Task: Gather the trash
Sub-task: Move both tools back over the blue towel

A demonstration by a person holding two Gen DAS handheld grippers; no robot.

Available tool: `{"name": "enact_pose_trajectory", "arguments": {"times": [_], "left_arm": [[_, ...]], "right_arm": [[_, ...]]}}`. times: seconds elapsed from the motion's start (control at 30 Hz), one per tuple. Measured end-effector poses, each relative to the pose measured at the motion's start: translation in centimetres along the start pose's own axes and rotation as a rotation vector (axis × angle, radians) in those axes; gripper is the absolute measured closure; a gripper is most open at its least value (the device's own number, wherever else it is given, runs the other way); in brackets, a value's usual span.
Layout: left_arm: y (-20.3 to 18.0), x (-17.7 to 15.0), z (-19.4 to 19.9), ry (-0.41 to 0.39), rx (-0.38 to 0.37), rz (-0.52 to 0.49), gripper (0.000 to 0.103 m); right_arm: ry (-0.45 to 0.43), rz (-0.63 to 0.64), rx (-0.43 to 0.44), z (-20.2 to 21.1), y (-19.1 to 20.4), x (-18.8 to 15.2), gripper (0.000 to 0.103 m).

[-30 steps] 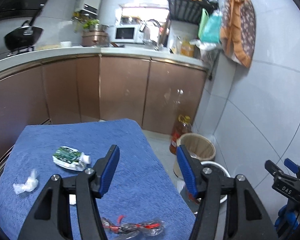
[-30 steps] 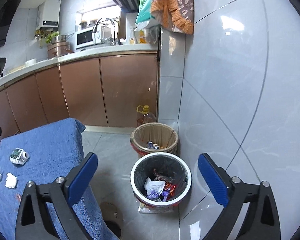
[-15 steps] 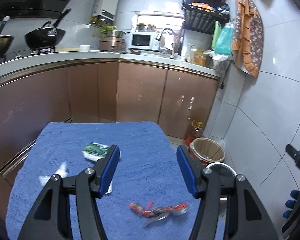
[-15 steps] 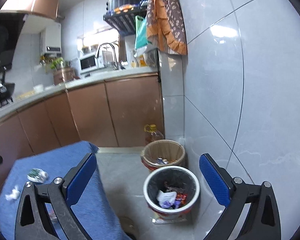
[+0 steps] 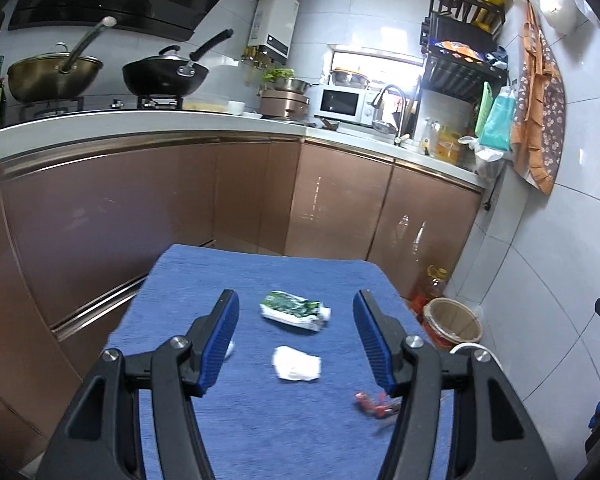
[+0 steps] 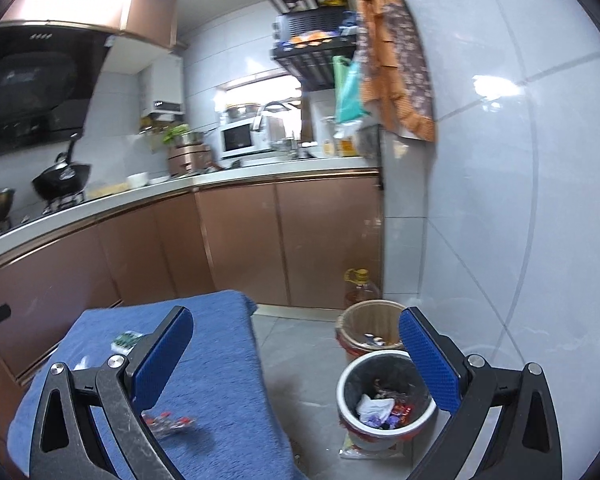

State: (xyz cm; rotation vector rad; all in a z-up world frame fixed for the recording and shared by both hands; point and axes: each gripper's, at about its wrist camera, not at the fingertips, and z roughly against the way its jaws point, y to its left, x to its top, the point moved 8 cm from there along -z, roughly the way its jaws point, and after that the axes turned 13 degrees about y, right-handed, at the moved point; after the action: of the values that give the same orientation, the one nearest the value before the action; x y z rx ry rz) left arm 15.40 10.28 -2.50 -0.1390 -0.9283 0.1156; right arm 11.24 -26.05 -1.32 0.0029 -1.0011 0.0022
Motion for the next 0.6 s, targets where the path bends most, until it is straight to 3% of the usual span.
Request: {"name": "enact_pose_trajectory", "arguments": {"times": [0.23, 0.6], "left_arm": [[2.5, -1.6, -0.5, 0.031, -0.001, 0.010, 0.045], [3.8, -3.3, -5.9, 0.131, 0.004, 0.028, 0.045]], "right_arm": [[0.053, 0.087, 0.083, -1.8, 3.8, -1.0, 0.000], [0.177, 0.135, 0.133, -6.6, 6.3, -3.7, 0.000]]}}
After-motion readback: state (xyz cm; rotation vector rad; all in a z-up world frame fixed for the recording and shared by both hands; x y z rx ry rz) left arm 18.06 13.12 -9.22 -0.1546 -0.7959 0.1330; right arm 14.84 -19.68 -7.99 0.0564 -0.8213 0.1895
